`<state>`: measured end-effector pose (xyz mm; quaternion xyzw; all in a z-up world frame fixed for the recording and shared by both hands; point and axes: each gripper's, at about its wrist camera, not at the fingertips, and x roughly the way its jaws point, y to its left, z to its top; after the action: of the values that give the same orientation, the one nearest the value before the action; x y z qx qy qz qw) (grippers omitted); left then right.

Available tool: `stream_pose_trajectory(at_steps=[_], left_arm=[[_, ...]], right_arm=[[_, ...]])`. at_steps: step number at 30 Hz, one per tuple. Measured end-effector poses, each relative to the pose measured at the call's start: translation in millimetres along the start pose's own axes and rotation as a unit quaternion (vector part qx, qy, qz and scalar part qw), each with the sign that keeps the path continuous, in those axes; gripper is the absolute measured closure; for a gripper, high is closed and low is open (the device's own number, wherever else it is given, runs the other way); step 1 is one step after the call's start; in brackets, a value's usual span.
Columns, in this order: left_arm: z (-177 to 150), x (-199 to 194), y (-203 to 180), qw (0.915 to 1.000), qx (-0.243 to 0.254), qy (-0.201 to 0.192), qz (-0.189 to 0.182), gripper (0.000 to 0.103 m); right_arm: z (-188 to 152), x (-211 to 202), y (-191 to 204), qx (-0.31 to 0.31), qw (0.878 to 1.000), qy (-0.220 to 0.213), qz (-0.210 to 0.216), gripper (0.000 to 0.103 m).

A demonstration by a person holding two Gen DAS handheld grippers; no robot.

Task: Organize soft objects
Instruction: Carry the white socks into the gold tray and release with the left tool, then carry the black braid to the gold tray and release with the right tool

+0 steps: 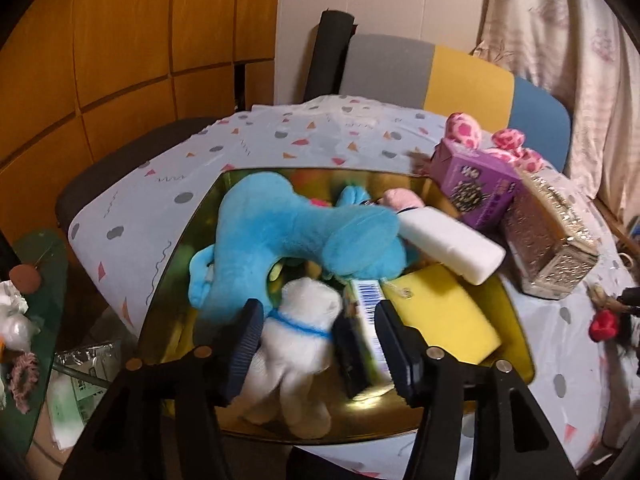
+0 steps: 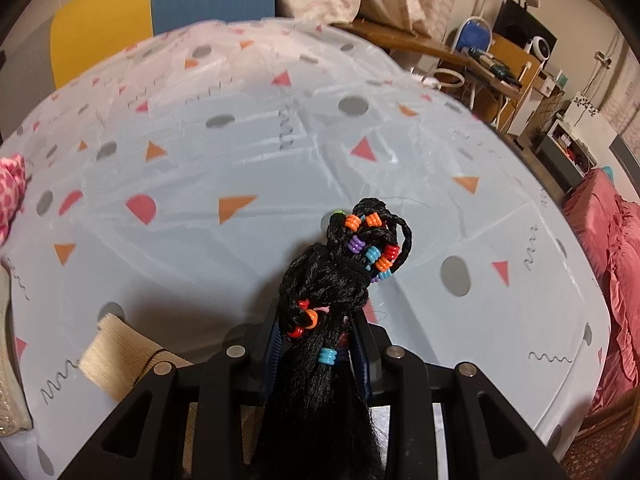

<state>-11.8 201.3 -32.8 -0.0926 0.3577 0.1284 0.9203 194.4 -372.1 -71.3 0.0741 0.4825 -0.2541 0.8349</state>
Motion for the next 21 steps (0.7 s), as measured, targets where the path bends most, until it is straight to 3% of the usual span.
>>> stream_pose_trajectory(at_steps=[6, 13, 21], left_arm=[[8, -16, -5, 0.9998, -0.005, -0.015, -0.014, 0.040], [14, -29, -7, 0.9994, -0.008, -0.028, -0.018, 0.035], [11, -24, -2, 0.9995, -0.020, -0.020, -0.017, 0.035]], right_arm=[[1, -26, -6, 0.016, 0.999, -0.034, 0.015, 0.073], [5, -77, -5, -0.001, 0.994, -0.109, 0.031, 0.073], [2, -156, 10, -0.061, 0.975, -0.195, 0.091, 0.073]])
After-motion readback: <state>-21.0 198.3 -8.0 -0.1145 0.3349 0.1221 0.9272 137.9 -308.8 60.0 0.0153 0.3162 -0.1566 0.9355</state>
